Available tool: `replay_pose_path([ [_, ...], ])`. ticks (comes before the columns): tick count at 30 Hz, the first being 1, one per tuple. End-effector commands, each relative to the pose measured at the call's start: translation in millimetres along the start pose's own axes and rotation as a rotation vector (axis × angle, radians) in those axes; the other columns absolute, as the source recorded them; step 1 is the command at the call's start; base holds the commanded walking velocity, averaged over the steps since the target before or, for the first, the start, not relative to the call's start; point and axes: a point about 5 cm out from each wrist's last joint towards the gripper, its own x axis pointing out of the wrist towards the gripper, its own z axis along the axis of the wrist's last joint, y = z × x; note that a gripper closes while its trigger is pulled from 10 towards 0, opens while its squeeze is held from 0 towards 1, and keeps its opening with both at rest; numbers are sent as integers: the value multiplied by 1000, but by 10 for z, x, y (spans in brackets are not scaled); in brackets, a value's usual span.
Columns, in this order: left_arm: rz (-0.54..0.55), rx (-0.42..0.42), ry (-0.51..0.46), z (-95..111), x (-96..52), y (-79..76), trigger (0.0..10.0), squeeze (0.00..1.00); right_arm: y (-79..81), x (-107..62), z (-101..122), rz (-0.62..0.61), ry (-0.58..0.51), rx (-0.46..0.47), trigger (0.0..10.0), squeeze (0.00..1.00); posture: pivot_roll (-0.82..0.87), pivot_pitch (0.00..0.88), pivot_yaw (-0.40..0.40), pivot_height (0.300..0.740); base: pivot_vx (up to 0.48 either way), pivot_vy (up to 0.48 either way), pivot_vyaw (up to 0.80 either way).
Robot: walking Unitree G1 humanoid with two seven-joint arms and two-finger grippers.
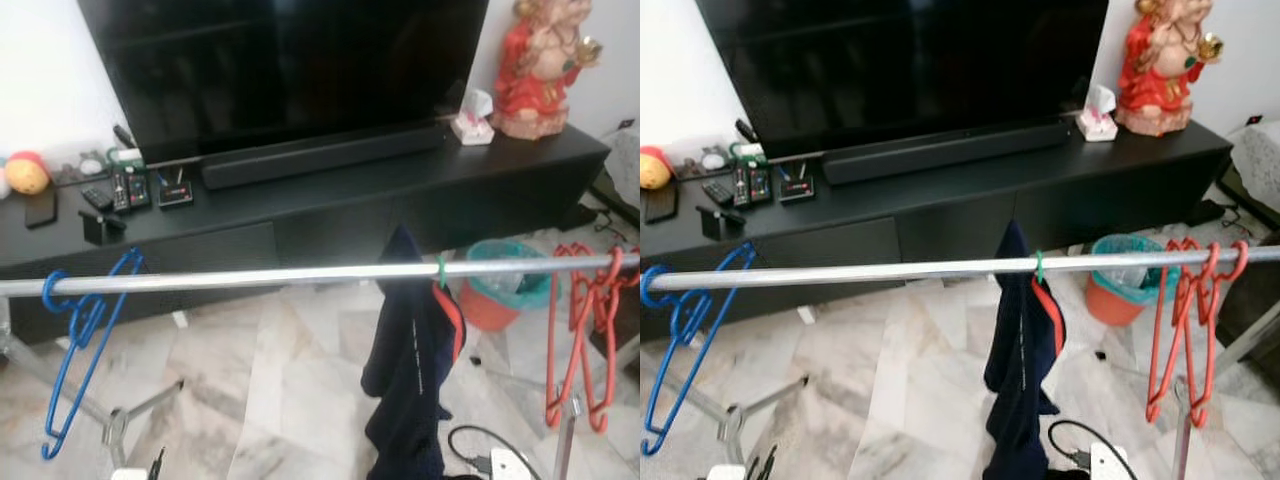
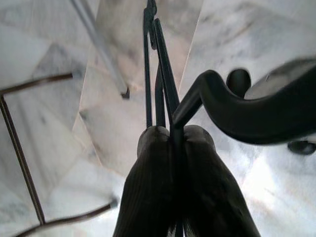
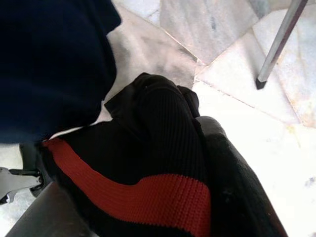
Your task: Hang hanger
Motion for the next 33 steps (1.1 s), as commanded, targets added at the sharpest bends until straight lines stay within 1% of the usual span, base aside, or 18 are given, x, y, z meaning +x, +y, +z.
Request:
replay_pose_path([
  [1,-5,10,41,-95,-4,-61,10000,0,-2,-1,8,3,-13,10,10000,0,98,0,-1,740,-262,0,0],
  [2,-5,4,43,-89,6,-113,10000,0,1,0,17,8,-16,-5,10000,0,100,0,-2,740,-251,0,800],
  [4,-6,3,44,-87,9,-129,10000,0,2,0,20,11,-16,-14,10000,0,100,0,-2,740,-251,0,800],
  [5,-10,3,45,-81,15,-167,10000,0,3,1,19,13,-12,-20,10000,0,101,0,-3,740,-247,0,800],
  [8,-12,6,48,-79,19,-193,10000,0,5,1,16,13,-9,-7,10000,0,105,0,-5,740,-249,0,800],
  [9,-11,4,48,-79,19,-194,10000,0,5,1,17,13,-10,-6,10000,0,105,0,-5,740,-244,0,0],
  [10,-11,4,48,-79,19,-194,10000,0,5,1,17,13,-10,-6,10000,0,105,0,-5,740,-244,0,0],
  [12,2,5,53,-84,8,-99,10000,0,5,1,16,11,-8,12,10000,0,107,0,-6,740,-240,0,0],
  [18,15,-1,62,-96,-2,-36,10000,0,6,3,25,10,-10,10,10000,0,106,0,-6,740,-241,0,0],
  [22,3,1,38,-40,11,-69,10000,0,6,3,28,10,-11,12,10000,0,105,0,-7,740,-241,0,0],
  [30,-3,4,37,-32,13,-78,10000,0,1,4,36,8,-11,-2,10000,0,103,0,-7,740,-212,0,0],
  [33,-6,6,37,-30,14,-81,10000,0,2,5,43,11,-16,-9,10000,0,104,0,-7,740,-240,0,667],
])
